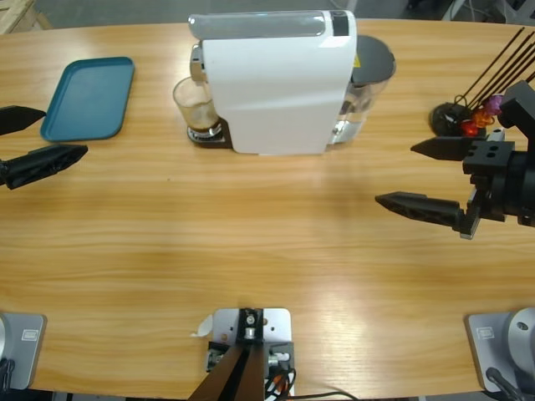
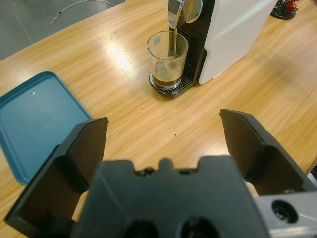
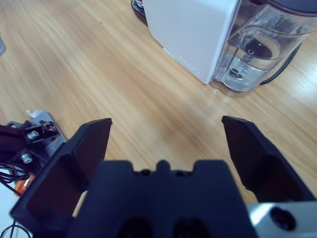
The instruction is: Pour coffee
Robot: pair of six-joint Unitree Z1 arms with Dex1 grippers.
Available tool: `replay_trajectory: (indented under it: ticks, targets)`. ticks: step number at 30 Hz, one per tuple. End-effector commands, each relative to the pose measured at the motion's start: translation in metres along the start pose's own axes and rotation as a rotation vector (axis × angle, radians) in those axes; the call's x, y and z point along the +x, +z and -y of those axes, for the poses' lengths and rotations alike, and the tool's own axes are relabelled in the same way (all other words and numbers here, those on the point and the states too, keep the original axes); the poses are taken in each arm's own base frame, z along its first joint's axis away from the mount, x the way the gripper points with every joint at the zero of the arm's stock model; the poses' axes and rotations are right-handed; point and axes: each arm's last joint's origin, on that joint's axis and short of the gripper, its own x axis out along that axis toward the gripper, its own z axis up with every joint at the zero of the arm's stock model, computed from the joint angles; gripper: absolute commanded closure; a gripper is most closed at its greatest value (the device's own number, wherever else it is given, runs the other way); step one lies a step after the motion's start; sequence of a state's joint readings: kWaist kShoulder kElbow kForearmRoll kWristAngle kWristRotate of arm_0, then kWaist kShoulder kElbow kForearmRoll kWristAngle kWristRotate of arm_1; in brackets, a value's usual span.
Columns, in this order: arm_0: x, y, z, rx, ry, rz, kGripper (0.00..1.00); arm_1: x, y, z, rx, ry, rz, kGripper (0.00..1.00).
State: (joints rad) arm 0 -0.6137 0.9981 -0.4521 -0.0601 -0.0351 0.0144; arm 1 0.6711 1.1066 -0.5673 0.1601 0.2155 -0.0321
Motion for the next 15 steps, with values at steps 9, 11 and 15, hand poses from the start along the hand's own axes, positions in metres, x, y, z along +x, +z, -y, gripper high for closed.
replay_trajectory:
  ticks: [9,11,15]
  targets:
    - [0.0099,-0.0122,0.0000,-0.006,0.001,-0.065,0.023,0.0059,-0.0099,-0.0001,-0.007,0.001,-0.037,0.000]
    - [0.0099,-0.0120,0.0000,-0.006,0.001,-0.063,0.023,0.0062,-0.0098,0.0000,-0.006,0.000,-0.038,0.000]
    - [0.0102,-0.0121,0.0000,-0.006,0.001,-0.065,0.023,0.0063,-0.0098,-0.0001,-0.006,0.001,-0.038,0.000]
